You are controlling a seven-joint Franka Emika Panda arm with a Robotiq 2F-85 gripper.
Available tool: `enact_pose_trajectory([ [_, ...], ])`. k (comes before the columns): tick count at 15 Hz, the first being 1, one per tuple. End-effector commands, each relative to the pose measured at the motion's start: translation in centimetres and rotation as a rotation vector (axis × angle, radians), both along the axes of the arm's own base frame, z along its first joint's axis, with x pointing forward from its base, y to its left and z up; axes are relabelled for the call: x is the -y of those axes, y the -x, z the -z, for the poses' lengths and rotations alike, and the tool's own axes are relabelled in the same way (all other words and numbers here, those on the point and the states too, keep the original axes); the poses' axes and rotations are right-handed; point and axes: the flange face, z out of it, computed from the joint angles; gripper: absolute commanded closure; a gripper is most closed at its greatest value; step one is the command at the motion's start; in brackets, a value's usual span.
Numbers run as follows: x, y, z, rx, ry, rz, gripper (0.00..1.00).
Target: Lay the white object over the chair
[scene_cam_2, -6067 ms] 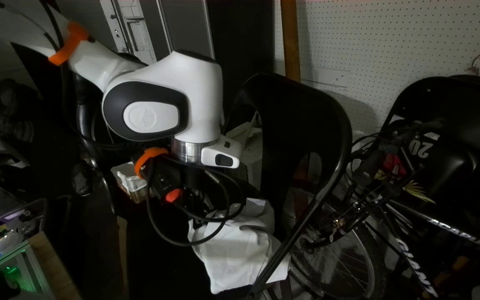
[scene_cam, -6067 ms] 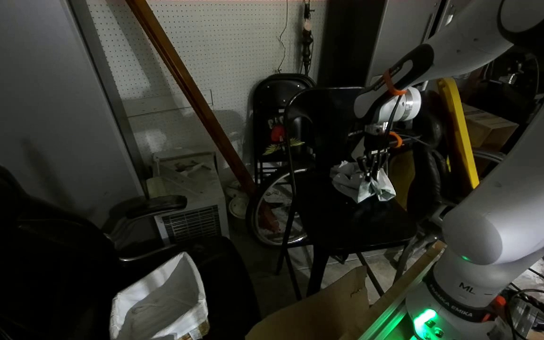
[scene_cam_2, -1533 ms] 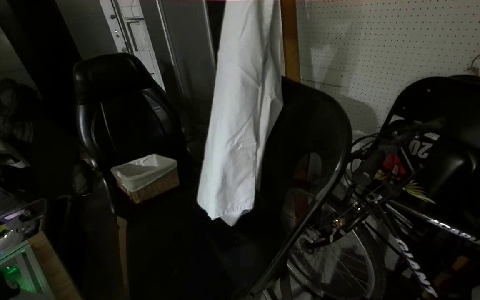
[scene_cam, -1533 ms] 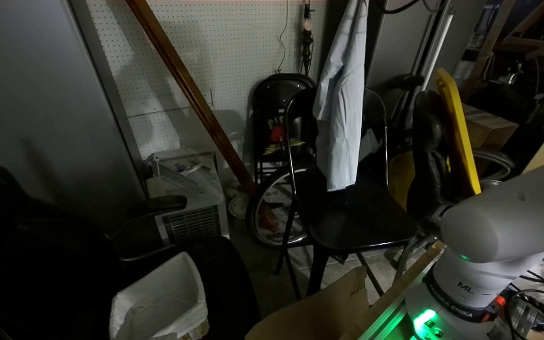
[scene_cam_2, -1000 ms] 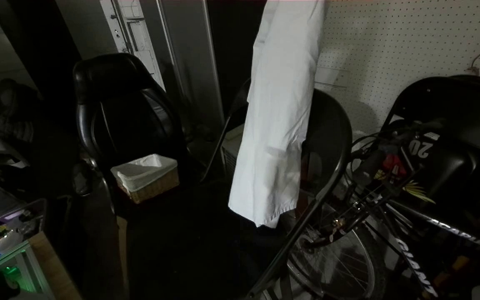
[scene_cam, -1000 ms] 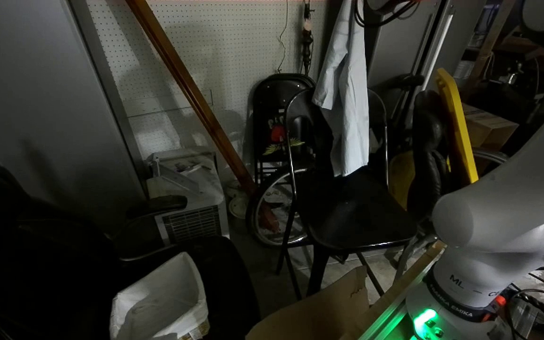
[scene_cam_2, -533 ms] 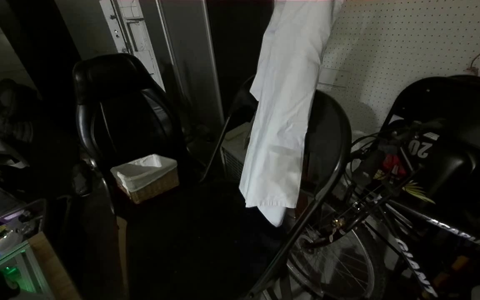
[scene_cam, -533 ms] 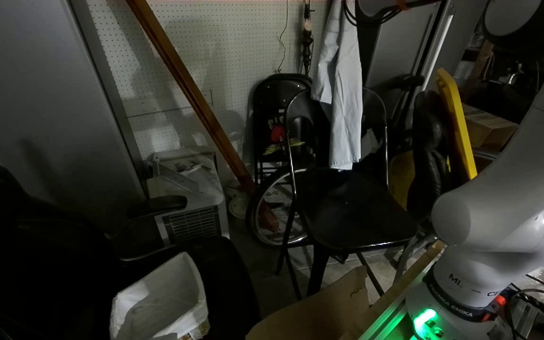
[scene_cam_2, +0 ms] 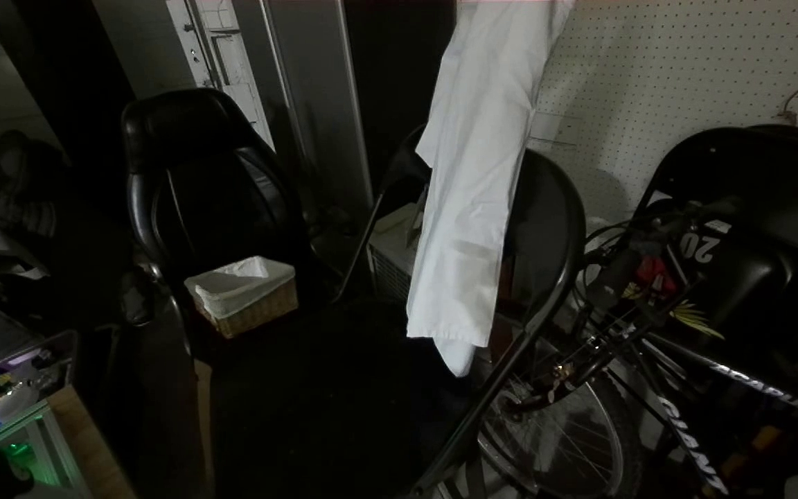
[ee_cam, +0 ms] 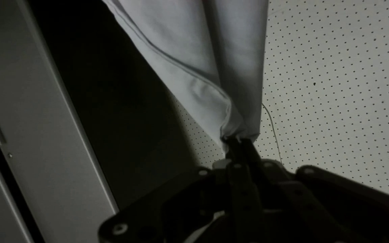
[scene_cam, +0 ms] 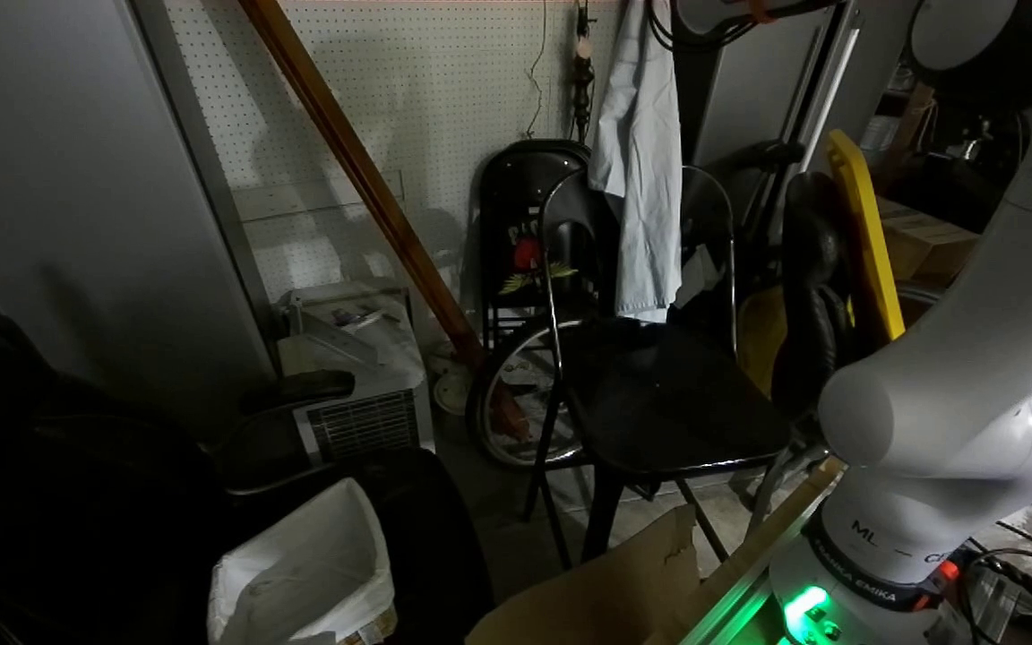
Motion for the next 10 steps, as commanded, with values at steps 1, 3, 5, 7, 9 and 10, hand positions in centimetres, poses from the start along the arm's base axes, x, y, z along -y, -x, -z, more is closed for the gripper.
enact_pose_trajectory([
  [1, 0.4, -2.8, 1.0, 0.028, 0.031, 0.075, 0.99],
  [3, 0.3, -5.2, 2.0, 0.052, 0.045, 0.129, 0.99],
  [5, -0.5, -7.8, 3.7, 0.066, 0.065, 0.2, 0.99],
  [7, -1.4, -10.3, 6.3, 0.082, 0.09, 0.269, 0.99],
  [9, -2.4, -12.8, 8.6, 0.124, 0.104, 0.337, 0.99],
  [10, -3.1, -13.7, 8.8, 0.157, 0.1, 0.368, 0.99],
])
